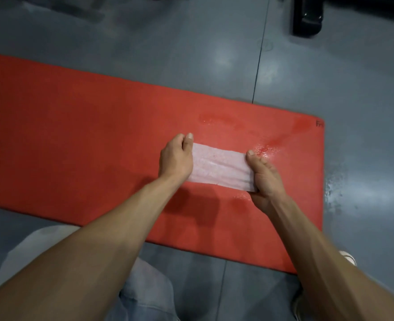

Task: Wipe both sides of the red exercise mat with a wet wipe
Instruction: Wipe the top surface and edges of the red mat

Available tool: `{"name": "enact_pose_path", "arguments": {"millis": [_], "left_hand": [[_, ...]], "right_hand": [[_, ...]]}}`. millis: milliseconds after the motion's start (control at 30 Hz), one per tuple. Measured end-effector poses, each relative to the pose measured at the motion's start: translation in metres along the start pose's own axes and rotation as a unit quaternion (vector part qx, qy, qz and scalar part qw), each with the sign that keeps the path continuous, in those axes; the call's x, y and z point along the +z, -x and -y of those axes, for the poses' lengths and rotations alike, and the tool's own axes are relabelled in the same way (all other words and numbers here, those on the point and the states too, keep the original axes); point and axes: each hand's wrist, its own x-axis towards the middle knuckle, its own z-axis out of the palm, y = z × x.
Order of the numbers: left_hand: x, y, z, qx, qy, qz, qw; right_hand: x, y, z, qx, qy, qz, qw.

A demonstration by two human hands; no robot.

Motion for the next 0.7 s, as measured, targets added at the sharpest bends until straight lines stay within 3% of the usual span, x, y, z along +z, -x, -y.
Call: {"name": "enact_pose_path", "arguments": {"millis": [267, 400, 500, 567, 700], "left_hand": [[0.009, 0.01, -0.004, -0.03, -0.005, 0.071, 0.997], [0.016, 0.011, -0.004, -0.023, -0.014, 0.137, 0.99], [0.021, 0.013, -0.006, -0.018, 0.04, 0.215, 0.976], [0.027, 0.016, -0.008, 0.007, 0.049, 0.255, 0.966], [0.036, 0.02, -0.01, 0.06, 0.003, 0.262, 0.963]], "right_hand": [[-0.02, 0.029, -0.017, 0.033, -0.033, -0.067, 0.997], [-0.029, 0.035, -0.02, 0.067, -0.03, -0.029, 0.997], [-0.038, 0.039, -0.022, 0.078, -0.016, 0.004, 0.997], [-0.043, 0.038, -0.023, 0.081, -0.024, 0.0, 0.996], [-0.042, 0.036, -0.027, 0.074, 0.006, -0.059, 0.995]]}}
